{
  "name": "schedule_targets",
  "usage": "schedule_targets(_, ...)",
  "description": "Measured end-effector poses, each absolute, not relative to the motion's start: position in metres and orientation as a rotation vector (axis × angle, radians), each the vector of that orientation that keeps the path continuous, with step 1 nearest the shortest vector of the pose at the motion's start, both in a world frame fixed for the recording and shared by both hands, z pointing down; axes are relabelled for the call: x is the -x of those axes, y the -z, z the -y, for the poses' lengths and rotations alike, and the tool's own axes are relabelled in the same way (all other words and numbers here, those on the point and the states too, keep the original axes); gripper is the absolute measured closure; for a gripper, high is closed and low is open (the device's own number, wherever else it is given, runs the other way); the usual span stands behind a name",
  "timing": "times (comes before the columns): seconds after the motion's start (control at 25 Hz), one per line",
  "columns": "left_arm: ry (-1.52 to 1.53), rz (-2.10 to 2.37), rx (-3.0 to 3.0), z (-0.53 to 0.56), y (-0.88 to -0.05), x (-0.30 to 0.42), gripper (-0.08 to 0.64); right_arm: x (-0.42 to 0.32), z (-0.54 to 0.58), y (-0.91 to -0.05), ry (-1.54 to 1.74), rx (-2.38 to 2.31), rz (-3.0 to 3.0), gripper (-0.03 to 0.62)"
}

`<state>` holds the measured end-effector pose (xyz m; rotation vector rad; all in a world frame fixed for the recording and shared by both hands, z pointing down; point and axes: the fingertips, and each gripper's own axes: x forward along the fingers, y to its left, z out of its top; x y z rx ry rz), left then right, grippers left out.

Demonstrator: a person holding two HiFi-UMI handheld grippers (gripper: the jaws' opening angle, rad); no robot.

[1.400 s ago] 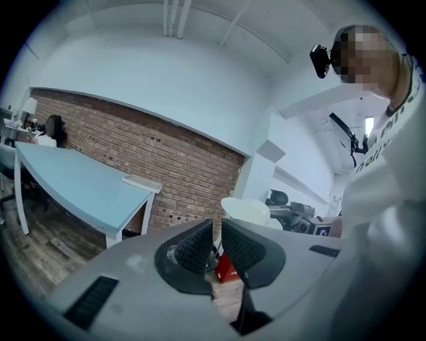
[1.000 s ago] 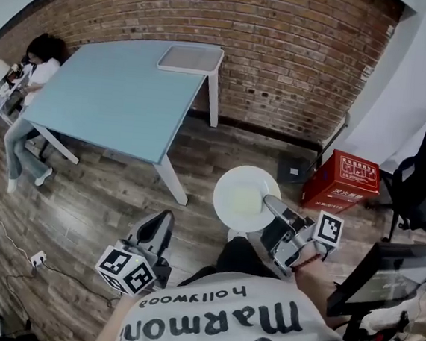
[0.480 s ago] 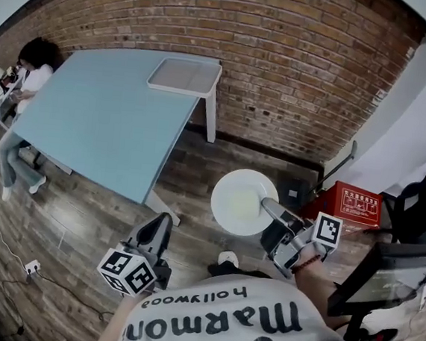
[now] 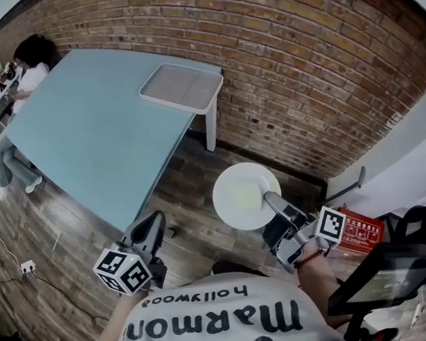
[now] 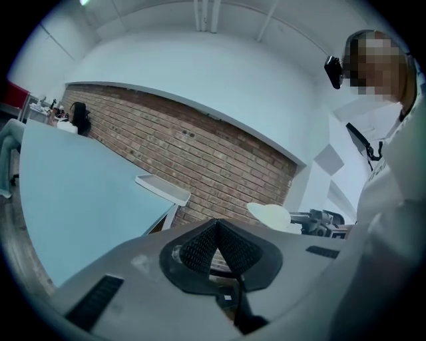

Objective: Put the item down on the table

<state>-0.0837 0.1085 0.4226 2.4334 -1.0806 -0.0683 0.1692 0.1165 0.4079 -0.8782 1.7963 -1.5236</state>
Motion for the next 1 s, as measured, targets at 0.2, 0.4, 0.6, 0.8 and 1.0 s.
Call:
schedule_targets(0.2, 0.054, 1.143, -2.408, -0.075, -0.421, 0.083, 0.554, -0.178, -0.078, -0.409, 1.543, 0.838, -1.786, 0.545)
schedule_targets(0.4, 0.043, 1.185, -2.397, -0.042, -0.414, 0.093, 0.554, -0.172, -0.039, -0.42, 1.57, 0.83, -1.776, 0.545)
schedule_targets(0.6, -0.021, 1.146, -2.423, -0.002, -0.426, 0.095, 0.552, -0.168, -0.001, -0.43, 1.584, 0.843, -1.743, 0.545)
schedule_targets(0.8, -0.008, 1.096, -2.409, 0.053, -0.427, 0.093, 0.554, -0.174, 0.044, -0.431, 1.598, 0.895, -1.722, 0.545)
schedule_targets(1.0, -0.03, 1.053, -2.421, 0.105, -0.425, 0.1, 0.554, -0.167, 0.089, -0.427, 1.604, 0.924, -1.705, 0.545)
